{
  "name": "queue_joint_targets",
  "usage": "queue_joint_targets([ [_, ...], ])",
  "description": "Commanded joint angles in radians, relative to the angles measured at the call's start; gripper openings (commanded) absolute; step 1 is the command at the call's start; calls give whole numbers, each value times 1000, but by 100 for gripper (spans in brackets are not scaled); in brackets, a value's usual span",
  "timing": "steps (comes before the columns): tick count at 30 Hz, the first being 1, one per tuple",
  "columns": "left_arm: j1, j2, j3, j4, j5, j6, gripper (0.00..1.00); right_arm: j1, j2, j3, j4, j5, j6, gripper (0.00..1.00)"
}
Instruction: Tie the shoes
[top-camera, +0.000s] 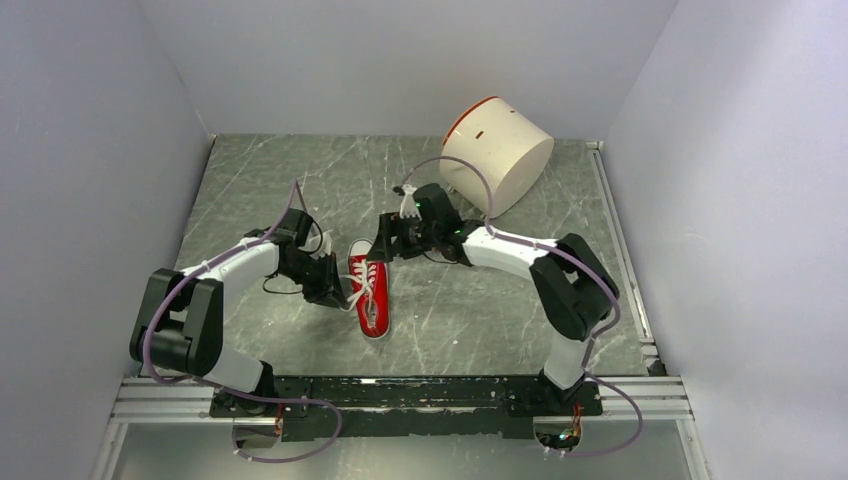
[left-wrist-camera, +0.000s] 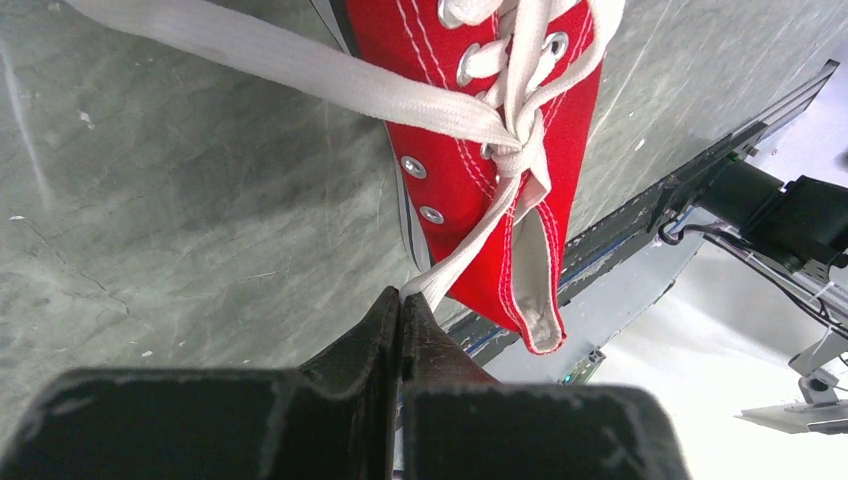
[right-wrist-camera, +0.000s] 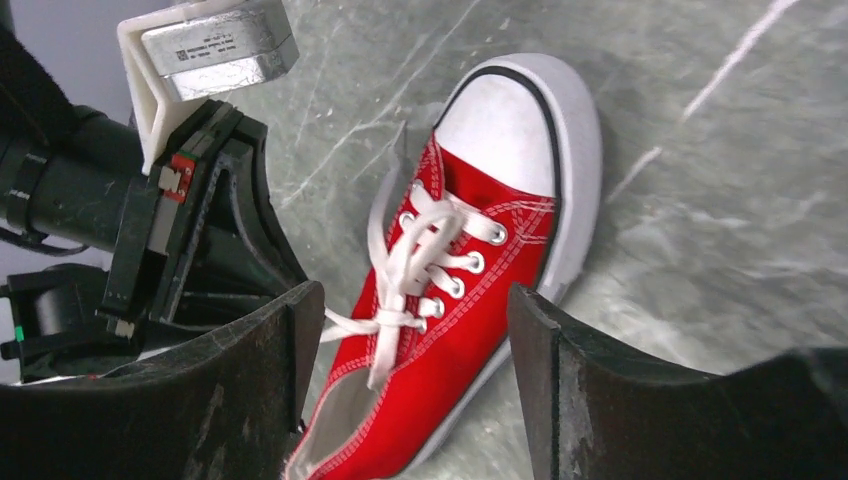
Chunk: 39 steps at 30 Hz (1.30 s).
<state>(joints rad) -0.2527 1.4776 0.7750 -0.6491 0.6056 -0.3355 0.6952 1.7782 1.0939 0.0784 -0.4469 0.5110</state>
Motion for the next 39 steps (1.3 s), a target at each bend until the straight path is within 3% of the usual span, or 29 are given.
queue_joint_targets([
  [1,-3,4,-5,-15,-8,15,5,51,71,84,-72,52,-9,69],
  [10,-3,-3,-12,-6,14,13,5,207,144,217,-257,476,10,66],
  [12,-3,-8,-15,-3,20,11,5,230,171,259,-309,543,10,60],
  [15,-3,-11,-21,-2,23,12,5,258,204,306,-332,587,7,56],
  [18,-3,-12,-26,0,29,14,5,280,229,348,-375,663,29,46],
  [27,-3,-28,-40,2,33,13,5,300,300,441,-428,724,52,45],
  [30,-3,-28,-40,-2,25,14,5,314,320,442,-429,693,62,28],
  [33,-3,-28,-41,-9,12,6,5,325,307,432,-453,774,93,10],
  [36,-3,-25,-49,-11,-2,1,5,322,281,428,-469,878,102,0],
  [39,-3,-12,-62,-14,-18,-6,5,315,258,438,-479,931,111,0],
])
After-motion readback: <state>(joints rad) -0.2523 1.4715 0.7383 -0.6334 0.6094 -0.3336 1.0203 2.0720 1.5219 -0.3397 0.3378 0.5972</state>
